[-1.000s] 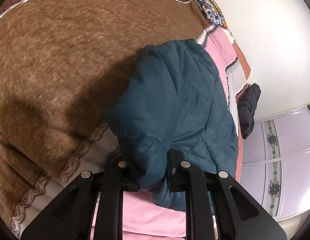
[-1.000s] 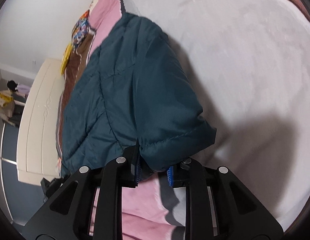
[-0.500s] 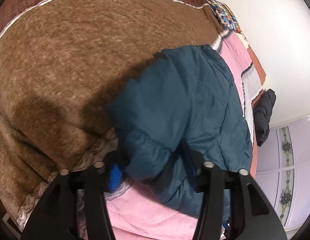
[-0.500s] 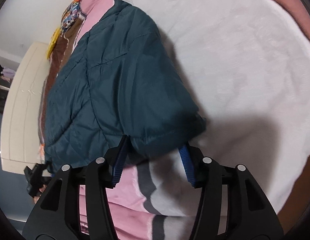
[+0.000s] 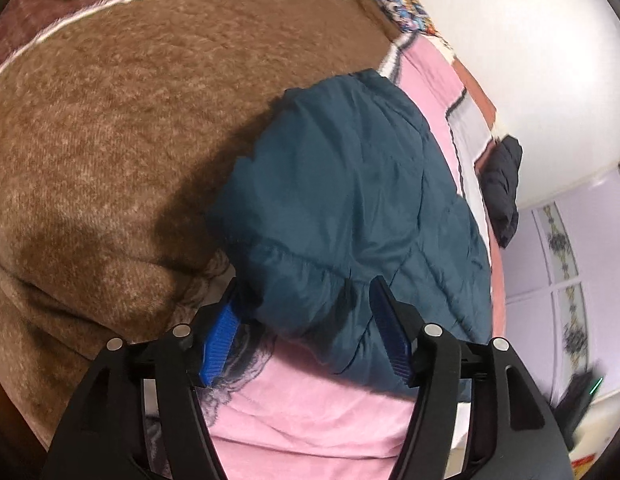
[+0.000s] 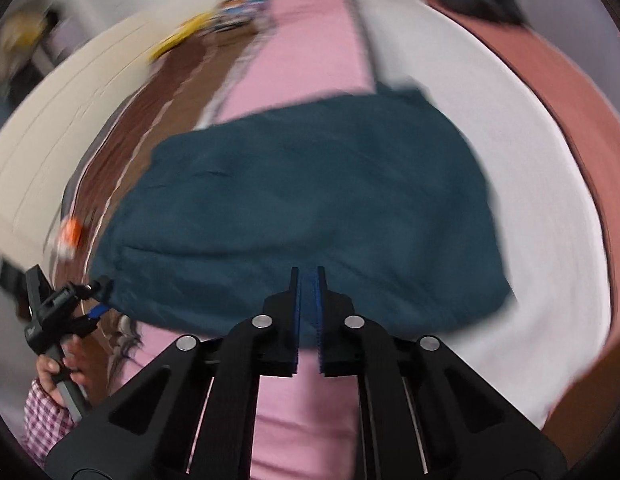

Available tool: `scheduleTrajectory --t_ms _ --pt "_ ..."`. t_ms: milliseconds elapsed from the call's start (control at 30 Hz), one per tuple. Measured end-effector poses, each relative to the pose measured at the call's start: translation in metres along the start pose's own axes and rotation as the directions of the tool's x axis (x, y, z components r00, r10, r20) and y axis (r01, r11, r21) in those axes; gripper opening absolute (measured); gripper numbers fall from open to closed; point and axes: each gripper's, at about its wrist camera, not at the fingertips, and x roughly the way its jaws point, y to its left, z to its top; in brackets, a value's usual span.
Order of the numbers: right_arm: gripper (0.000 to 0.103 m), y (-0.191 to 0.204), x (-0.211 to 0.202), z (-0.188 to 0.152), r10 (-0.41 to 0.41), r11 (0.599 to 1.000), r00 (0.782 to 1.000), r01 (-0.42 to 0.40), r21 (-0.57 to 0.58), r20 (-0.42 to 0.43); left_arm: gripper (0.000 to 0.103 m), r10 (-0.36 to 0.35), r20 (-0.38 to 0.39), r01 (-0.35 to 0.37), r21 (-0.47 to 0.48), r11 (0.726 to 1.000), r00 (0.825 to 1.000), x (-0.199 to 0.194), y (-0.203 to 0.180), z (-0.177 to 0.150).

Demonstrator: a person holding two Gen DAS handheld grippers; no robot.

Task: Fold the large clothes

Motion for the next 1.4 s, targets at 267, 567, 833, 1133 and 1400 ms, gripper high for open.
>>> scheduleTrajectory --t_ms 267,567,833,1133,1400 --pt "0.006 0.095 0.117 0.111 -0.094 0.991 0.996 0.093 -0.096 -0.011 0.062 0.012 0.068 -0.02 0.106 0.994 0.998 -0.011 -0.005 -0.001" --pt "0.006 0.077 0.232 0.139 -0.145 0.989 0.962 0.15 0.003 -0.23 0.062 0.002 0.033 -0.005 0.089 0.996 0.999 0.003 -0.001 0.013" --pt "0.005 0.071 0.241 0.134 -0.142 0.989 0.961 0.147 0.0 -0.239 0.066 -0.007 0.002 0.007 0.092 0.996 1.0 0.009 0.001 0.017" --pt "0.005 0.094 0.11 0.075 0.101 0.995 0.987 -0.102 0.003 -0.128 0.071 -0.066 0.01 0.066 -0.045 0.997 0.998 0.009 0.012 0.021" --pt "0.005 0.102 0.122 -0.01 0.096 0.995 0.952 -0.1 0.003 -0.291 0.073 0.009 0.034 -0.007 -0.055 0.998 0.999 0.016 -0.003 0.017"
